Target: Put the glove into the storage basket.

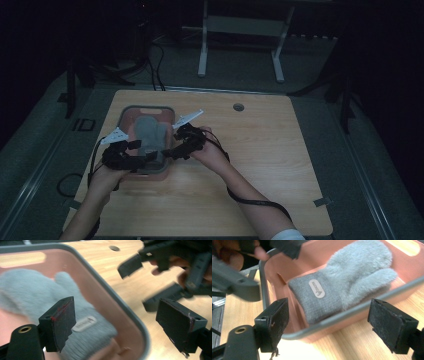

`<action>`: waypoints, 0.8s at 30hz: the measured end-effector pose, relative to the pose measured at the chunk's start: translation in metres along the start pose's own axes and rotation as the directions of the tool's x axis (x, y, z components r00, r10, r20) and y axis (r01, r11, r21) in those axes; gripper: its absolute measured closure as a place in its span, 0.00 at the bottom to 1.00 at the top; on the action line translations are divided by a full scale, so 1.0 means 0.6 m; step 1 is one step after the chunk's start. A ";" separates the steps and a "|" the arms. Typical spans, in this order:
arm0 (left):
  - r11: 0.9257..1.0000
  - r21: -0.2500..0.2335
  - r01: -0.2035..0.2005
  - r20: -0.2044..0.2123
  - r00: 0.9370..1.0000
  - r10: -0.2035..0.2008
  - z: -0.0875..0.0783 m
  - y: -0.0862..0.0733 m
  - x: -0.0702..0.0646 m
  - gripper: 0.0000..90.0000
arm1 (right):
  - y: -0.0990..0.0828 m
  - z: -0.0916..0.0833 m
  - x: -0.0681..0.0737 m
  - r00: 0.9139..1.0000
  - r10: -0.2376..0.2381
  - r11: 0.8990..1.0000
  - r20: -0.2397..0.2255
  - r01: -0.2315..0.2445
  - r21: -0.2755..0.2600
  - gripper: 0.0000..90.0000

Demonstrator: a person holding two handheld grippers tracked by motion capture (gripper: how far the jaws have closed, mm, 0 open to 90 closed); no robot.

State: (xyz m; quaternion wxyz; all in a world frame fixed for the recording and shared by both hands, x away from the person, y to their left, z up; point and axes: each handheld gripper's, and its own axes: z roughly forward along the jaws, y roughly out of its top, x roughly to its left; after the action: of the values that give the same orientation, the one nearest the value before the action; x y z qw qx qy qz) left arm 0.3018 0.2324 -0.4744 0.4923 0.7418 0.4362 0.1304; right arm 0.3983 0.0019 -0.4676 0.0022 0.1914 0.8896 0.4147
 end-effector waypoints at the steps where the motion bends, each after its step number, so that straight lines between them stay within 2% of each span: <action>1: 1.000 0.000 -0.005 0.009 1.000 0.005 -0.002 -0.003 -0.006 0.18 | -0.004 -0.004 0.000 1.000 -0.003 1.000 0.001 0.003 -0.006 0.19; 4: 1.000 -0.006 -0.016 0.030 0.999 0.016 -0.004 -0.008 -0.017 0.18 | -0.016 -0.013 0.001 1.000 -0.017 1.000 0.008 0.017 -0.007 0.19; 6: 0.999 -0.007 -0.042 0.043 0.998 0.042 -0.008 -0.016 -0.035 0.18 | -0.024 -0.018 0.001 1.000 -0.016 1.000 0.003 0.016 -0.005 0.19; 7: 0.999 -0.014 -0.046 0.054 0.997 0.046 -0.011 -0.018 -0.040 0.18 | -0.028 -0.021 0.002 1.000 -0.002 1.000 -0.013 0.002 -0.013 0.18; 9: 0.999 -0.023 -0.041 0.082 0.996 0.042 -0.015 -0.023 -0.048 0.18 | -0.036 -0.028 0.003 1.000 -0.008 1.000 0.002 0.008 -0.018 0.18; 11: 0.998 -0.025 -0.059 0.088 0.994 0.061 -0.017 -0.029 -0.057 0.18 | -0.046 -0.033 0.002 1.000 -0.011 1.000 0.007 0.011 -0.016 0.18; 14: 0.998 -0.024 -0.064 0.094 0.993 0.066 -0.018 -0.039 -0.071 0.18 | -0.064 -0.036 -0.001 1.000 -0.009 1.000 0.015 0.009 -0.001 0.18; 18: 0.994 -0.026 -0.107 0.112 0.988 0.110 -0.013 -0.047 -0.092 0.18 | -0.089 -0.037 -0.007 1.000 0.018 1.000 -0.001 -0.018 0.002 0.18; 22: 0.994 -0.024 -0.103 0.163 0.981 0.106 0.001 -0.057 -0.102 0.18 | -0.110 -0.035 -0.011 1.000 0.022 1.000 0.007 -0.022 0.007 0.18; 24: 0.992 -0.011 -0.124 0.178 0.976 0.124 0.010 -0.064 -0.107 0.18 | -0.120 -0.033 -0.012 1.000 0.022 1.000 0.013 -0.022 0.015 0.18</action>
State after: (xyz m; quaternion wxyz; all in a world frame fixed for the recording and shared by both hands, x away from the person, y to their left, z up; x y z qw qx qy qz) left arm 0.2480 0.1842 -0.4944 0.5203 0.7763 0.3432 0.0942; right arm 0.3773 -0.0570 -0.5087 0.0021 0.2041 0.8905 0.4068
